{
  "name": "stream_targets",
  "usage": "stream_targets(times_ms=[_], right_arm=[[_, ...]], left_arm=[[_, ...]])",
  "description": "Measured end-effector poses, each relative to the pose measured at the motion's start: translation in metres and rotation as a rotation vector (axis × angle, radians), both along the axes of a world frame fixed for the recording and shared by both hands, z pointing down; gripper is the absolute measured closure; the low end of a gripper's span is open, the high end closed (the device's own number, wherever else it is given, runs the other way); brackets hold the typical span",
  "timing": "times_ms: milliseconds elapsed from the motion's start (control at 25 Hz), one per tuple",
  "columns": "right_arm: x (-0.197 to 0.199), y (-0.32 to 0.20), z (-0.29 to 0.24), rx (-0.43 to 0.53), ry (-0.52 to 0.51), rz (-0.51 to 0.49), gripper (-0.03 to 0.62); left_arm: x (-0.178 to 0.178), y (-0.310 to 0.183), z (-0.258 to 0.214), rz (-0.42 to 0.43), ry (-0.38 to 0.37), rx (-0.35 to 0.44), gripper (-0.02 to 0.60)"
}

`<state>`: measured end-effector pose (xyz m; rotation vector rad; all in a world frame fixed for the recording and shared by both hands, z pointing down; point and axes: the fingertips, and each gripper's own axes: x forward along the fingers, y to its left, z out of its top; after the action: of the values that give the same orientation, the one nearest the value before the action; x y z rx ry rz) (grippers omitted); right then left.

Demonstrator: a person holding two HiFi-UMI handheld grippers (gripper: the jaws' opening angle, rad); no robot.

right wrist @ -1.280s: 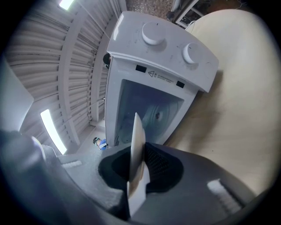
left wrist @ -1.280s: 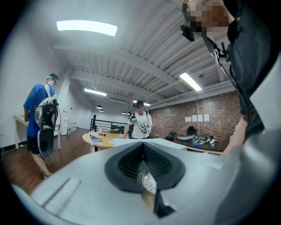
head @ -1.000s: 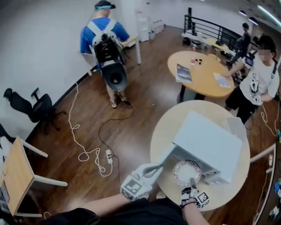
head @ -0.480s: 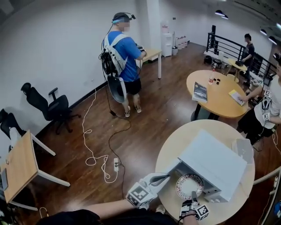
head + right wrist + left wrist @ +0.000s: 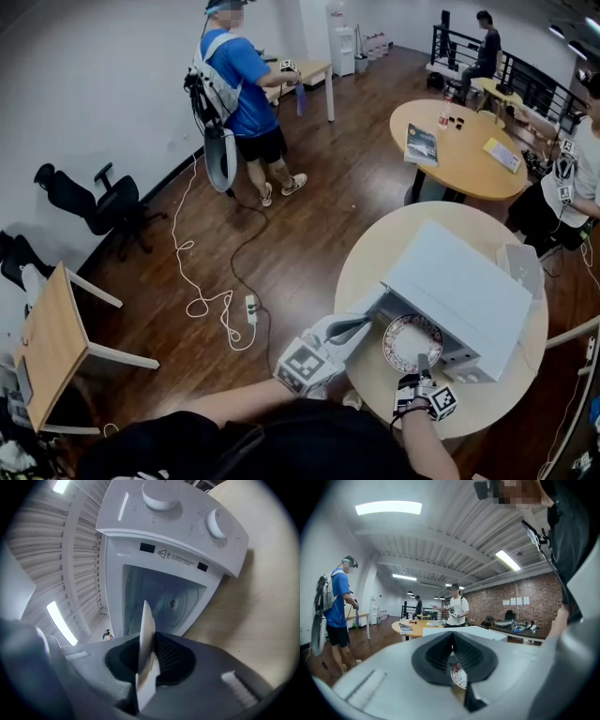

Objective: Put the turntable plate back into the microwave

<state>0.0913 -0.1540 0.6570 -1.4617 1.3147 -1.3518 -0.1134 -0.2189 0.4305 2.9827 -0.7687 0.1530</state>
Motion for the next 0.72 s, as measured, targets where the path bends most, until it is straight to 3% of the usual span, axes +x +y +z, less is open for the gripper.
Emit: stream_targets(times_ms=[120, 200, 280, 360, 440, 520, 720], right_arm=[[0.005, 0.004, -0.006, 0.016, 0.016, 0.013, 0.560], [0.021, 0.023, 0.003, -0.017, 0.162, 0.008, 0.560], [0.025, 0.058, 0.002, -0.153, 0.317, 0.031, 0.560], [-0.005, 0.050, -0.013, -0.189, 0.260, 0.035, 0.560], [-0.034, 0.010, -0.023, -0.068, 0.086, 0.005, 0.560], [-0.036, -0.006, -0.021, 0.020, -0.018, 0.000, 0.560], [-0.022, -0.007, -0.015, 0.024, -0.008, 0.026, 0.560]], left_arm=[[0.009, 0.004, -0.012, 0.020, 0.023, 0.004, 0.577], [0.008, 0.011, -0.033, 0.027, 0.118, -0.026, 0.577], [-0.004, 0.021, -0.052, 0.052, 0.156, -0.062, 0.577], [-0.026, 0.017, -0.052, 0.053, 0.067, -0.034, 0.577], [-0.033, 0.008, -0.038, 0.021, 0.011, -0.013, 0.577], [-0.026, 0.002, -0.021, 0.006, 0.004, -0.020, 0.577], [-0.014, -0.010, -0.012, 0.018, 0.021, -0.033, 0.577]])
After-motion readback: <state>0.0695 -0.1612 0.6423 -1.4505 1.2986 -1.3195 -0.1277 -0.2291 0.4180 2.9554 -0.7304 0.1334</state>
